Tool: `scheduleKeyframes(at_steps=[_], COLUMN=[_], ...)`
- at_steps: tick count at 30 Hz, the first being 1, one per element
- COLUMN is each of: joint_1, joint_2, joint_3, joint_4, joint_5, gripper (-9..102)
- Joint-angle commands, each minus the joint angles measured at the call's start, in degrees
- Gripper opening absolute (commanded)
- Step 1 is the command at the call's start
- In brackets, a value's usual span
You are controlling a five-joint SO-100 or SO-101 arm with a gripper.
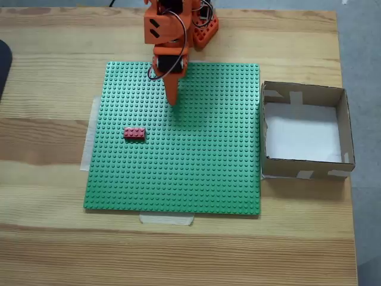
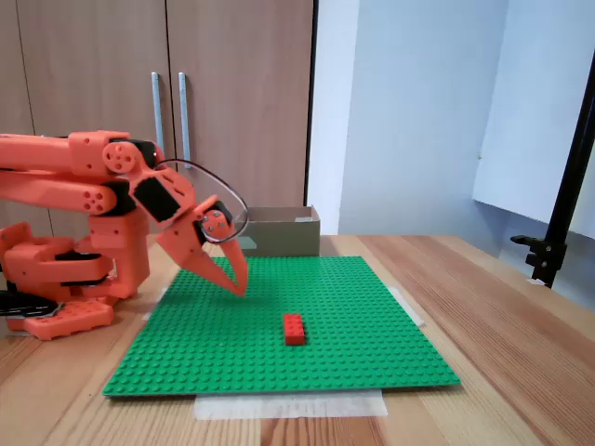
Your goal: Pick the red lego block and put it in the box.
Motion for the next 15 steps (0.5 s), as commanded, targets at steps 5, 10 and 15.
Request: scheduleKeyframes(at_steps=[5,10,15], joint_1=[0.4,1.1,2.1], joint_2=[-9.1,-16.9,-25.3], joint_3=[-13.7,-22.9,-32.3], joint_4=[0.4,3.6,7.4], joint_5=[-0.3,1.2,2.3], gripper=[-1,-1,0])
